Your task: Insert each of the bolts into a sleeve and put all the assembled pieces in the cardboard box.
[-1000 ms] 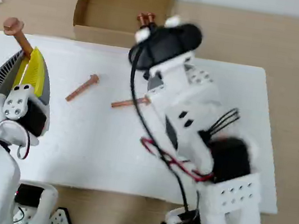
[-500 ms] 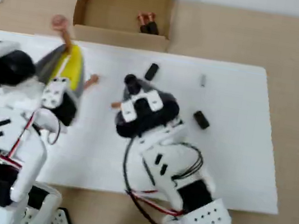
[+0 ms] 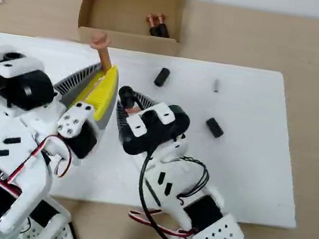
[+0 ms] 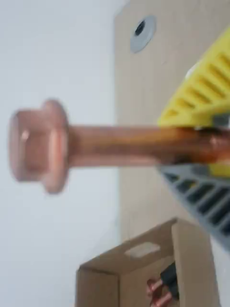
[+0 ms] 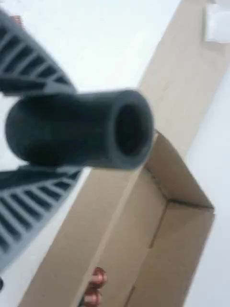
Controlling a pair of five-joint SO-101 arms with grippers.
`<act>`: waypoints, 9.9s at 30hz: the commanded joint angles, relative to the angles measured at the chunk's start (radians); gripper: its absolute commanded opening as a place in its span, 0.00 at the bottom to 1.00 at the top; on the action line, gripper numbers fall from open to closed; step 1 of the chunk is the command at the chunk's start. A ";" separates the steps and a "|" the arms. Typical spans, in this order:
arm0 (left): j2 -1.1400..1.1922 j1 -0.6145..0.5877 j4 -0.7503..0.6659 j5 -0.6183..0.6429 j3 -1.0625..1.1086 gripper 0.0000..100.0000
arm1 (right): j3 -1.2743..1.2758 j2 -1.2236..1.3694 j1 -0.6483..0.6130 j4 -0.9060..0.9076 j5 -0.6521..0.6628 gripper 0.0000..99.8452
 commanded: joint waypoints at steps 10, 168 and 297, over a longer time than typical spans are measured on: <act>-0.005 0.020 0.018 -0.038 0.015 0.01 | -0.035 -0.024 -0.018 0.003 -0.008 0.01; 0.636 -0.393 0.172 -0.311 -0.126 0.01 | -2.924 2.717 0.380 0.348 -0.094 0.01; 0.647 -0.282 0.087 -0.330 0.107 0.03 | -1.064 1.564 0.690 0.956 0.563 0.34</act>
